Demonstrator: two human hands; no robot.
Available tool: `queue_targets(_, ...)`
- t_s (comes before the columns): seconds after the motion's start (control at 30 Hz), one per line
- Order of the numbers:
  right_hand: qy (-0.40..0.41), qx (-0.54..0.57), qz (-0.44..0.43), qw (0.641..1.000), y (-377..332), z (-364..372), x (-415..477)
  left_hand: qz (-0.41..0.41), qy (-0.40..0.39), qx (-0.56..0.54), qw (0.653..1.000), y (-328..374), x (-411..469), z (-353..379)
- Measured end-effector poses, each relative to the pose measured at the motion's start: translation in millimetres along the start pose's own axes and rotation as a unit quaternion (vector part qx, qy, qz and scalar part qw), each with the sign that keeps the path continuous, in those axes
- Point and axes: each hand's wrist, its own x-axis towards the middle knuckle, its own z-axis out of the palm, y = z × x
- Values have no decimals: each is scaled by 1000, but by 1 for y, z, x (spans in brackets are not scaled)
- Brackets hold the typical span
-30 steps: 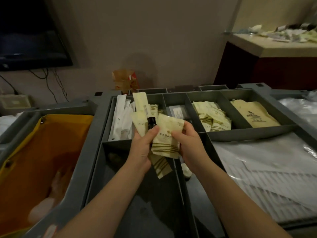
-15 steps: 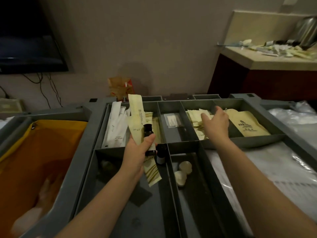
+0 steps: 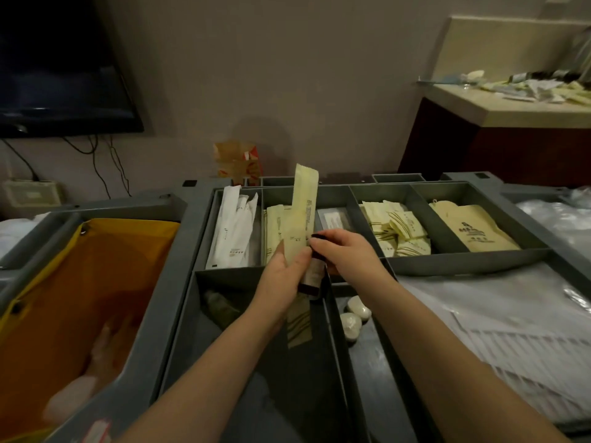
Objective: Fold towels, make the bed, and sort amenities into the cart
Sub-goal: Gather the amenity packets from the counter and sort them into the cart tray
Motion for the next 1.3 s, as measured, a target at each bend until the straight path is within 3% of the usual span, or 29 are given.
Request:
queue_targets(0.2, 8, -12, -28, 1000, 5, -8, -11, -39, 43, -20, 998, 3, -4, -25)
queue_targets(0.37, -46, -265, -55, 962, 23, -2, -21, -45, 103, -78, 991, -1, -8, -53)
queue_targets(0.53, 33, -398, -105, 911, 40, 5, -21, -29, 108, -95, 989, 1, -8, -53)
queue_targets(0.67, 78, -395, -123, 907, 44, 8, -18, -24, 95, -93, 991, 1, -7, -52)
queue_targets(0.8, 73, -427, -148, 889, 48, 10, -17, -25, 84, -87, 992, -1, -8, -49)
queue_targets(1.0, 116, -362, -172, 909, 31, 9, -21, -38, 19, -68, 997, -3, -10, -44)
queue_targets(1.17, 49, -377, -190, 905, 10, 36, -37, -49, 41, -164, 984, -3, -13, -43)
queue_targets(1.3, 7, -374, -138, 917, 14, 63, -41, -49, 74, -244, 966, -3, -10, -47)
